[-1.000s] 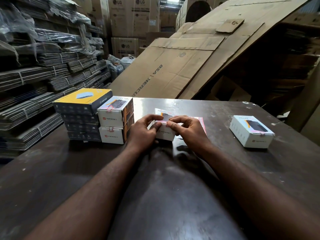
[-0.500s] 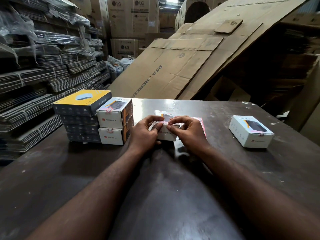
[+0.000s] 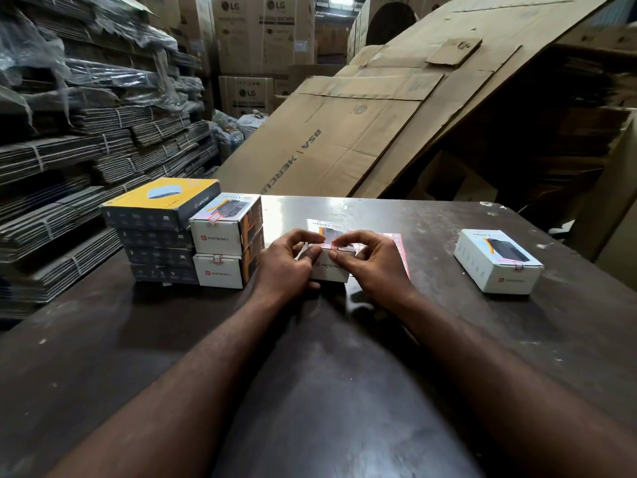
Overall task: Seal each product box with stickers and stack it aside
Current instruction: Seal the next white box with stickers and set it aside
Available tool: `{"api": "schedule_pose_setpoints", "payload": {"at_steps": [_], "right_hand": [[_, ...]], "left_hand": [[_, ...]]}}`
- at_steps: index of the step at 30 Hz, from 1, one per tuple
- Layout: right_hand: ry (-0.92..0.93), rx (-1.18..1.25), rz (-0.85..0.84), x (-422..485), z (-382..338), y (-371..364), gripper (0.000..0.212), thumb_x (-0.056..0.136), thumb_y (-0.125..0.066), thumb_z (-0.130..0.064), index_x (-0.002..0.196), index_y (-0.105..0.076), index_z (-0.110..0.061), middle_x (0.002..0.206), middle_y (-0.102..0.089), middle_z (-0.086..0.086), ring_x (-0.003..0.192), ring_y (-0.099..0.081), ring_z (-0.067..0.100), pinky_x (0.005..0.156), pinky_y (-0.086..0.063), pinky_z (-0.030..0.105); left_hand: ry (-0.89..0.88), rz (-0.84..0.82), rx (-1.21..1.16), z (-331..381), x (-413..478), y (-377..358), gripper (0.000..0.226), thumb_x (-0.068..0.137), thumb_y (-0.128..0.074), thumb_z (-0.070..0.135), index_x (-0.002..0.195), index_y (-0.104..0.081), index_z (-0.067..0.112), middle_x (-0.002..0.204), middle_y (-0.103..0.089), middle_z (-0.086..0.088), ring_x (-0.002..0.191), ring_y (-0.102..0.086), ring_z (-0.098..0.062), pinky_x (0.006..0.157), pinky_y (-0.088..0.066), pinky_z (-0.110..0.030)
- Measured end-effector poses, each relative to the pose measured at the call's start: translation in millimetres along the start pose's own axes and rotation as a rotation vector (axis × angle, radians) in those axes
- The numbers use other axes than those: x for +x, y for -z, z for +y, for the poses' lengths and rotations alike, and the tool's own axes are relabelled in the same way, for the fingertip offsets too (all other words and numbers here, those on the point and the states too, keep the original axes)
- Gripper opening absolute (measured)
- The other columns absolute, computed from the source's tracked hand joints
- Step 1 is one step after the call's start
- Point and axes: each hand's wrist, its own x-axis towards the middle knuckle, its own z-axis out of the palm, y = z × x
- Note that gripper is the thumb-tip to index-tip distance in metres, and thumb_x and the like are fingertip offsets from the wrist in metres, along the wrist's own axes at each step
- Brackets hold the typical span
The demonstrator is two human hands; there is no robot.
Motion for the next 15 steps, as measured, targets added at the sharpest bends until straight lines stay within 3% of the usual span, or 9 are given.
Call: {"api": "schedule_pose_setpoints", "payload": {"at_steps": [5, 10, 15], "right_hand": [[0.011, 0.040, 0.016, 2.6, 1.5, -1.3, 0.013, 0.083, -0.082, -0.013, 0.086, -0.075, -0.023, 0.057, -0.059, -0.025, 0.047, -0.037, 0.004, 0.049, -0.035, 0.014], [0.052, 0.062, -0.020, 2.4, -0.1, -2.9, 0.020, 0.082, -0.082, -0.011, 0.080, -0.073, -0.029, 0.094, -0.073, 0.008, 0.057, -0.042, 0.011, 0.054, -0.038, 0.025], [0.052, 0.061, -0.035, 4.3, 2.4, -3.4, 0.026, 0.085, -0.076, -0.002, 0.081, -0.073, -0.028, 0.104, -0.073, 0.002, 0.064, -0.045, 0.016, 0.057, -0.038, 0.024]], "left_hand": [[0.004, -0.016, -0.026, 0.8, -0.3, -1.0, 0.014, 0.098, -0.065, 0.014, 0.108, -0.072, 0.021, 0.112, -0.072, -0.006, 0.075, -0.072, -0.011, 0.053, -0.062, -0.035], [0.002, 0.029, -0.003, -0.7, 1.0, -1.1, 0.013, 0.097, -0.066, 0.014, 0.105, -0.071, 0.023, 0.107, -0.074, -0.006, 0.070, -0.070, -0.009, 0.049, -0.060, -0.031], [0.004, 0.059, 0.022, 1.4, -1.2, -0.6, 0.013, 0.097, -0.066, 0.014, 0.107, -0.071, 0.019, 0.109, -0.073, -0.004, 0.074, -0.070, -0.008, 0.048, -0.059, -0.029]]}}
